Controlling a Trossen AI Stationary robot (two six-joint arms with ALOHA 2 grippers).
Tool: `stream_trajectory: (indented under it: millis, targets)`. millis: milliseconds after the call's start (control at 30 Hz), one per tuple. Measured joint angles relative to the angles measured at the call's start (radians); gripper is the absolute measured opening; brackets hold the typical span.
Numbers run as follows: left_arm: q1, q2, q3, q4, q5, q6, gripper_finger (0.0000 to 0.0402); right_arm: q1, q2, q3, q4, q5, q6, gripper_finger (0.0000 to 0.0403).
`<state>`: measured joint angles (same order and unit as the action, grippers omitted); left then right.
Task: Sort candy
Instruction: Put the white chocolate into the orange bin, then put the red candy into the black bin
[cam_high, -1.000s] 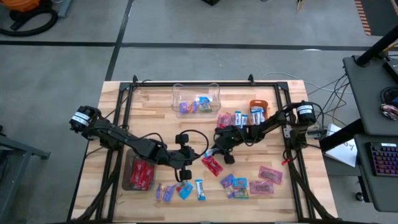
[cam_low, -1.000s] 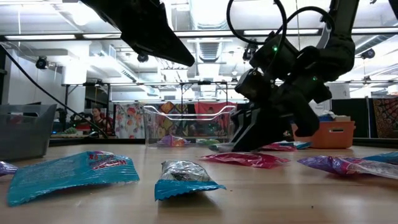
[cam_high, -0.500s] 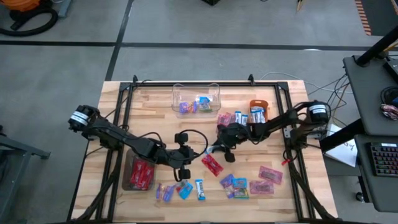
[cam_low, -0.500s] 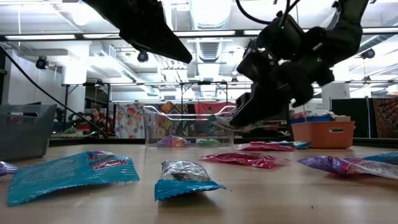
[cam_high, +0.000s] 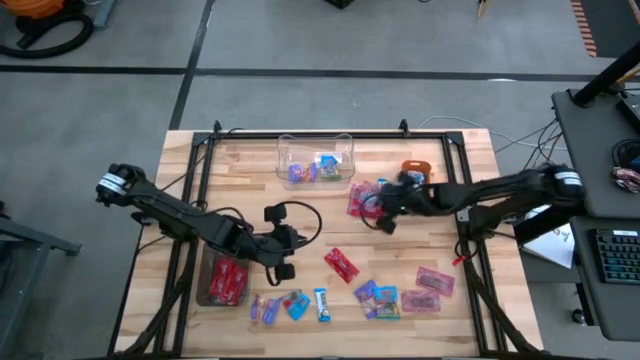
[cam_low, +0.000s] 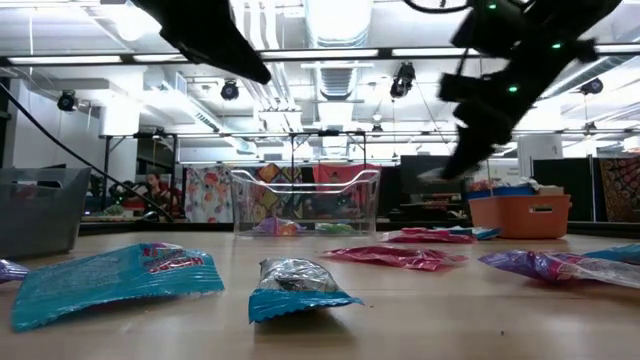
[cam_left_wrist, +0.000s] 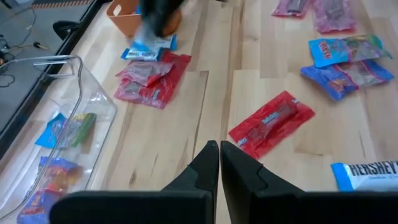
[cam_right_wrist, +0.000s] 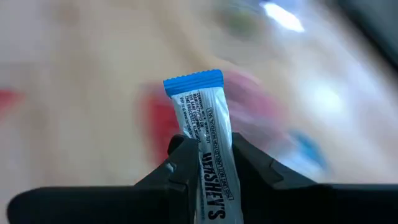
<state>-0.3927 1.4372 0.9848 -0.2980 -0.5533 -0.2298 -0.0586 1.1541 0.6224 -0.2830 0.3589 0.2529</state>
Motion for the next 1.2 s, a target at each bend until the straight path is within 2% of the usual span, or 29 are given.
stream_trajectory:
  millis: [133,233,300,467,900,1100,1200]
  targets:
    - [0.0,0.008,0.0,0.018,0.002,0.001,0.0001,-0.035,-0.135,-0.001,-0.331,0.292,0.384,0.0068]
    - [0.001,0.028,0.0,0.025,-0.001,0.003,0.0001,-0.048,-0.194,-0.011,-0.544,0.408,0.661,0.0069]
    - [0.003,0.041,0.0,0.032,-0.007,0.009,0.0001,-0.056,-0.22,-0.022,-0.591,0.447,0.755,0.007]
    - [0.004,0.051,0.0,0.049,-0.011,0.011,0.0001,-0.058,-0.239,-0.044,-0.561,0.453,0.758,0.009]
    - [0.004,0.051,0.0,0.069,-0.012,-0.004,0.0001,-0.077,-0.198,-0.042,-0.505,0.444,0.72,0.0201]
    - [0.005,0.05,-0.013,0.127,-0.009,-0.072,0.0001,-0.054,-0.223,0.023,-0.468,0.282,0.608,0.0214]
    - [0.005,0.05,-0.047,0.215,0.044,-0.059,0.0001,-0.017,-0.231,0.059,-0.415,0.194,0.523,0.0214]
